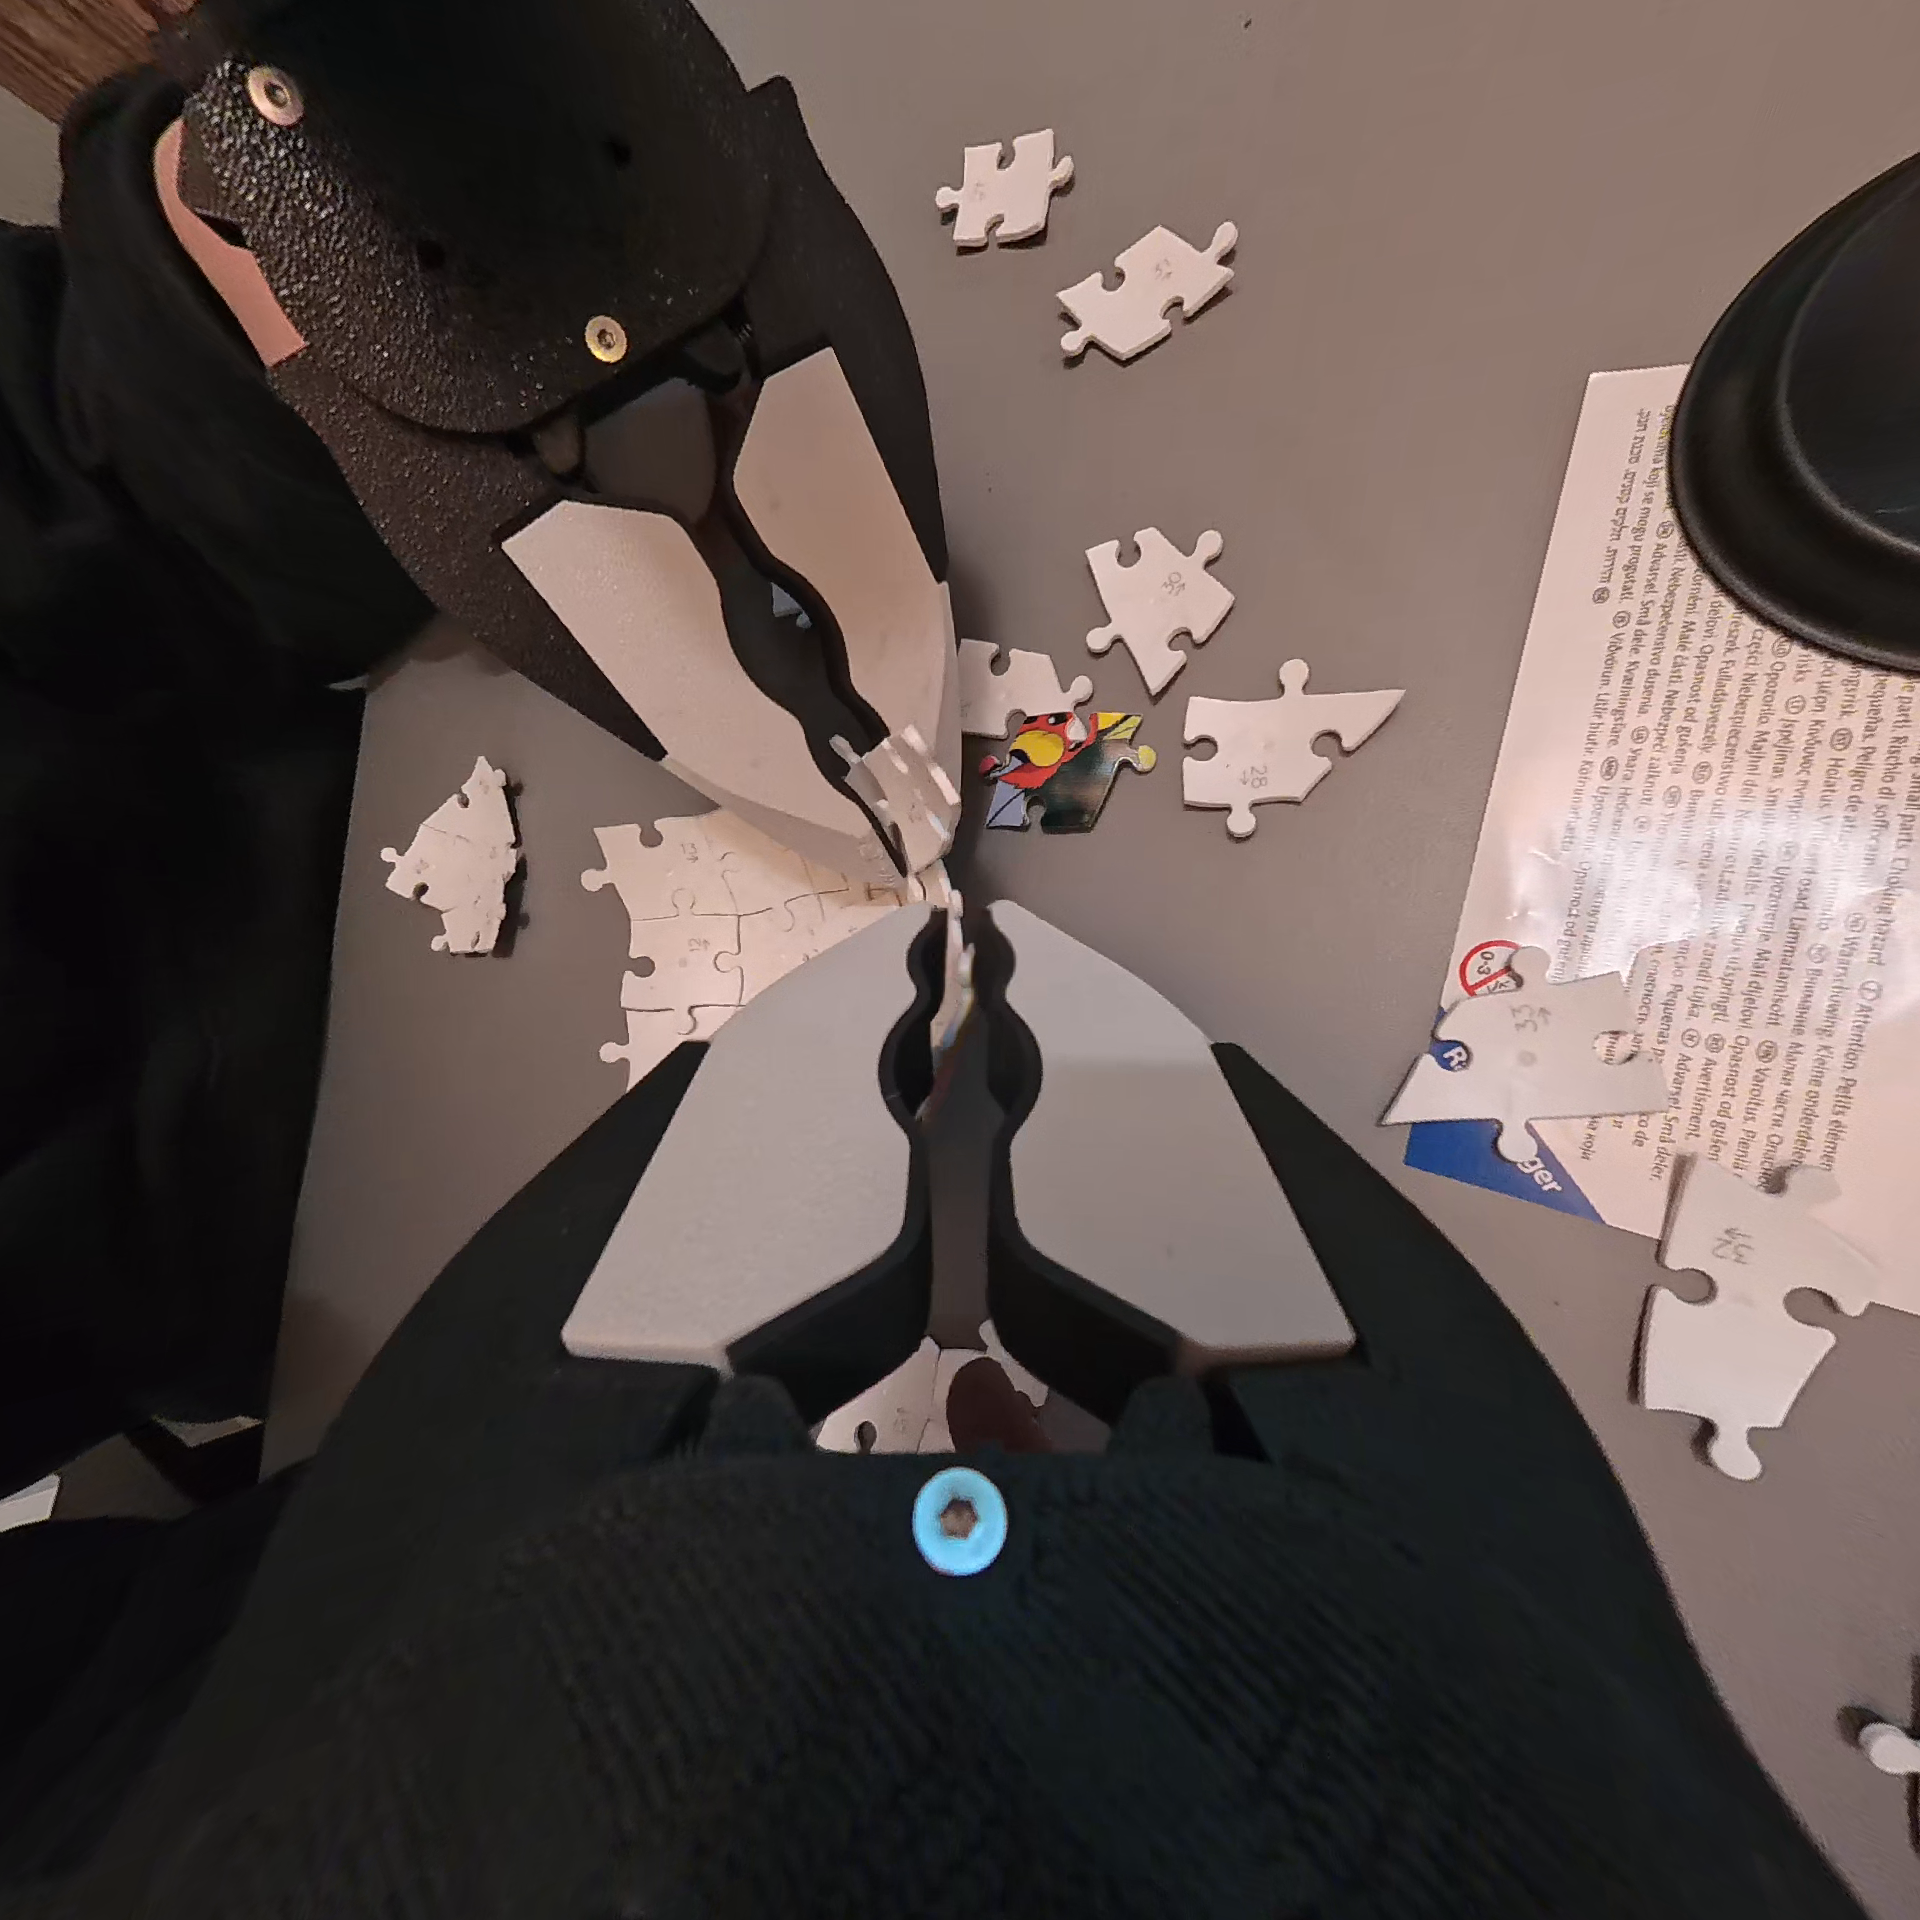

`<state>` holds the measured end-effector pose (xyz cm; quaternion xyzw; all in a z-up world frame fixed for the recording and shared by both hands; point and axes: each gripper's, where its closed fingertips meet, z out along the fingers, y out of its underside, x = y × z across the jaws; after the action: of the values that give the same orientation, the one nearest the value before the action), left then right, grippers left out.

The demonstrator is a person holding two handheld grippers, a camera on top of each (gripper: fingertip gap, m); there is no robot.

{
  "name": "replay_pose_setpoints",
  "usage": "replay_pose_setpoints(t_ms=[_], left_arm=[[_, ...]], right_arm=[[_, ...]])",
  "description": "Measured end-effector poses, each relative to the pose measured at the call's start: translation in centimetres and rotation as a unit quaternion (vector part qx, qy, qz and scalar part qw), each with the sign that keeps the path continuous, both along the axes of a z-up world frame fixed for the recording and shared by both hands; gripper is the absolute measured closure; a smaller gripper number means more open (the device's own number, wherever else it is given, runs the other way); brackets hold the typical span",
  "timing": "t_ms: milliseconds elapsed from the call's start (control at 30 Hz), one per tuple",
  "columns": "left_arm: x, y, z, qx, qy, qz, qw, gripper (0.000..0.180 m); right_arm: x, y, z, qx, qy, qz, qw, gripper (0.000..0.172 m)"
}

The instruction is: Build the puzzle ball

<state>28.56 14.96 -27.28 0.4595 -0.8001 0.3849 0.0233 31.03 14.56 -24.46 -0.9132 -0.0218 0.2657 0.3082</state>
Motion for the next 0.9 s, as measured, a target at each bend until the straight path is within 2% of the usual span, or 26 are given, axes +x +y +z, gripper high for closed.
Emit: replay_pose_setpoints(t_ms=[100,267,367,467,633,733,900], left_arm=[[0.0,-0.1,0.1,-0.002,-0.002,0.0,1.0,0.176],[0.0,0.0,0.1,0.006,-0.005,-0.002,1.0,0.177],[0.0,0.0,0.1,0.006,-0.004,0.0,1.0,0.177],[0.0,0.0,0.0,0.003,0.0,0.002,1.0,0.177],[0.0,0.0,0.0,0.007,-0.004,-0.001,1.0,0.177],[0.0,-0.1,0.0,0.006,-0.007,-0.002,1.0,0.177],[0.1,-0.2,-0.2,-0.006,0.001,0.005,1.0,0.177]], right_arm=[[0.0,-0.4,0.4,-0.001,-0.003,0.001,1.0,0.158],[0.8,-0.4,1.9,0.032,-0.02,-0.022,0.999,0.152],[0.4,-0.4,1.7,0.031,0.008,-0.015,0.999,0.159],[0.8,-0.8,0.6,0.007,-0.017,-0.009,1.0,0.16],[1.5,-0.8,2.1,0.044,-0.042,-0.019,0.998,0.159],[1.4,-1.4,1.8,0.032,-0.051,-0.009,0.998,0.156],[0.7,-1.5,1.6,0.015,0.002,-0.044,0.999,0.149]])
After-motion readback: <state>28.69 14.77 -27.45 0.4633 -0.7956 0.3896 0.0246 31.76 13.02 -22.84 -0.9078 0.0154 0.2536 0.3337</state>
